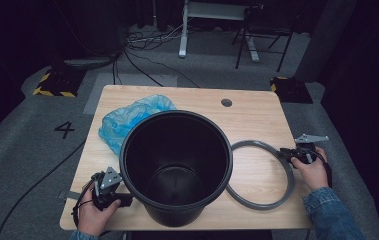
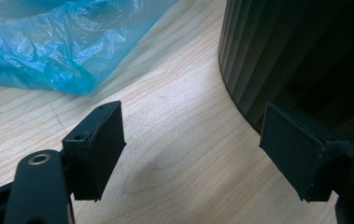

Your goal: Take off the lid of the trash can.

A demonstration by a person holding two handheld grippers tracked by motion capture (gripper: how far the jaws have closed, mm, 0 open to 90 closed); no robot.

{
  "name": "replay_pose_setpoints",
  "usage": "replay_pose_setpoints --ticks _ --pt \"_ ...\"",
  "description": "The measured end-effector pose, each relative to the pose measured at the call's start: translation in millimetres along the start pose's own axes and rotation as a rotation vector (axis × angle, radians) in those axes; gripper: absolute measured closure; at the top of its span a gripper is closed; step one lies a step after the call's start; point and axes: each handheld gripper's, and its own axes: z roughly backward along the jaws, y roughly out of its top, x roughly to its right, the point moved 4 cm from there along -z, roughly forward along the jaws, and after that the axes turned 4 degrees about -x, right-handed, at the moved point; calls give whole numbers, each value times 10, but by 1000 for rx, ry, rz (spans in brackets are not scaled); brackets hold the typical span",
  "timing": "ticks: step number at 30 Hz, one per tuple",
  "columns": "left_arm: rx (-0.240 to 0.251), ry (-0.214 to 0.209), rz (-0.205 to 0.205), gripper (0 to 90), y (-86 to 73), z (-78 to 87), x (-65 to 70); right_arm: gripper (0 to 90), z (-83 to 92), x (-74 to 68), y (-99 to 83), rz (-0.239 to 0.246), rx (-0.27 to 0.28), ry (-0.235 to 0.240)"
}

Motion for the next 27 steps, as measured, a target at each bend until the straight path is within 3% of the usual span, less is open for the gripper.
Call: replay_pose_setpoints --ticks 4,8,13,18,27 --pt "17 -5 10 220 8 41 22 534 54 -35 31 9 30 -9" --pt "42 -28 -11 229 37 97 68 503 111 -109 32 32 32 -8" --pt "43 -10 -17 276 54 117 104 496 207 -223 37 56 43 7" --pt "53 -12 -1 298 108 75 131 481 284 -306 47 58 62 14" --pt "53 -23 -13 312 296 -92 265 473 348 -475 19 73 66 37"
